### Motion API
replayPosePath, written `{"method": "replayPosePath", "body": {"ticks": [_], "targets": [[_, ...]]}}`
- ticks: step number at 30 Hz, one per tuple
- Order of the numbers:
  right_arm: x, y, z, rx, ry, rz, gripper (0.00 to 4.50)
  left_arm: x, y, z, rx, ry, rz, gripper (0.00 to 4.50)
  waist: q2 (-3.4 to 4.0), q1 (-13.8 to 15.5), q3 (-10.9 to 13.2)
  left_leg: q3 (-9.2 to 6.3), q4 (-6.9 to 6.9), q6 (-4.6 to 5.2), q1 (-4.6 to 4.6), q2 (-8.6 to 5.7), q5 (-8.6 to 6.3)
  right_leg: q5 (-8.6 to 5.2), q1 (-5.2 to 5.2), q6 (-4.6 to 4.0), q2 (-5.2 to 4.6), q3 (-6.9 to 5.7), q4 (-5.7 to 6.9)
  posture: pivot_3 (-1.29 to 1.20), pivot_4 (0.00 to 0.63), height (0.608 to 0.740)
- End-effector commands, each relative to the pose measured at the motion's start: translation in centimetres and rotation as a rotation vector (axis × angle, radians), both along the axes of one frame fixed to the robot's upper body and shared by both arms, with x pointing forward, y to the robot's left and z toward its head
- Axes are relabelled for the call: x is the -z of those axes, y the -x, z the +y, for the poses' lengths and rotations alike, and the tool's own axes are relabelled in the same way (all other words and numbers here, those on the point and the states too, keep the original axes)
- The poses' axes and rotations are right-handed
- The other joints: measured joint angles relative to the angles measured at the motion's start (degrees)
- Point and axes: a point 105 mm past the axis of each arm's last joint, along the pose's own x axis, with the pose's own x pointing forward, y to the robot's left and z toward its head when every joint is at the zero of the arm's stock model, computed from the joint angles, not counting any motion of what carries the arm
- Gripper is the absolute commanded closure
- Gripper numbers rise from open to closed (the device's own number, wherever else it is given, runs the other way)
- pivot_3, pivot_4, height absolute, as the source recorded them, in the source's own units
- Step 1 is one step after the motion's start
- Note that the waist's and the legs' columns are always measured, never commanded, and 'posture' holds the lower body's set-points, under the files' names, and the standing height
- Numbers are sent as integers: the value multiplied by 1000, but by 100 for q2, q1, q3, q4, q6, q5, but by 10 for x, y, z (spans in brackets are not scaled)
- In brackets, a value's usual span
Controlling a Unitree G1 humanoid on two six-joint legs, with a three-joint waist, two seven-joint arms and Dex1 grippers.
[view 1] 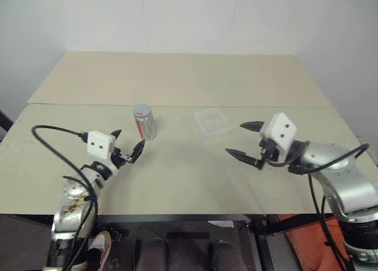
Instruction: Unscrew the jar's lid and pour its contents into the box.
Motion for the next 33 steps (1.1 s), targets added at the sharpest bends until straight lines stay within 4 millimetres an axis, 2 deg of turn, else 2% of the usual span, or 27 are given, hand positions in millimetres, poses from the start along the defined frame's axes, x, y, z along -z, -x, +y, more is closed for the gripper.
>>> {"method": "replayPosePath", "body": {"ticks": [1, 7, 19, 26, 29, 33], "targets": [[-9, 8, 14, -21, -10, -49, 0, -10, -13, -3, -34, 8, -79, 15, -1, 8, 0, -1, 0, 0, -2, -1, 0, 0, -1, 0, -1, 0, 0, 0, 150, 740], [-13, 14, 23, -31, -46, -66, 0, -9, -29, -8, -31, 42, -101, 15, 0, 8, 0, -3, 1, 0, -1, -1, 0, 1, -1, 2, -1, -1, 2, 0, 150, 740], [-14, 11, 20, 9, -32, -81, 0, -7, -66, -21, -20, 60, -116, 15, -1, 9, 0, -2, 2, 0, -2, -4, 0, 1, 1, 3, 1, -3, 1, 0, 150, 740], [-14, 10, 17, 38, -37, -88, 0, -2, -73, -22, -31, 110, -100, 15, -1, -6, 0, -3, 1, 0, -3, -2, 0, 1, -2, 4, 4, -4, 2, 0, 150, 740], [-14, 10, 17, 44, -42, -91, 0, -3, -76, -24, -28, 106, -111, 622, -1, -2, 0, -2, 2, 0, -3, -4, 0, 1, 0, 4, 3, -4, 2, 0, 150, 740], [-13, 8, 17, 51, -47, -93, 0, -3, -77, -22, -38, 84, -118, 1924, -1, -3, 0, -2, 2, 0, -3, -4, 0, 1, -1, 4, 3, -4, 1, 0, 150, 740]]}}
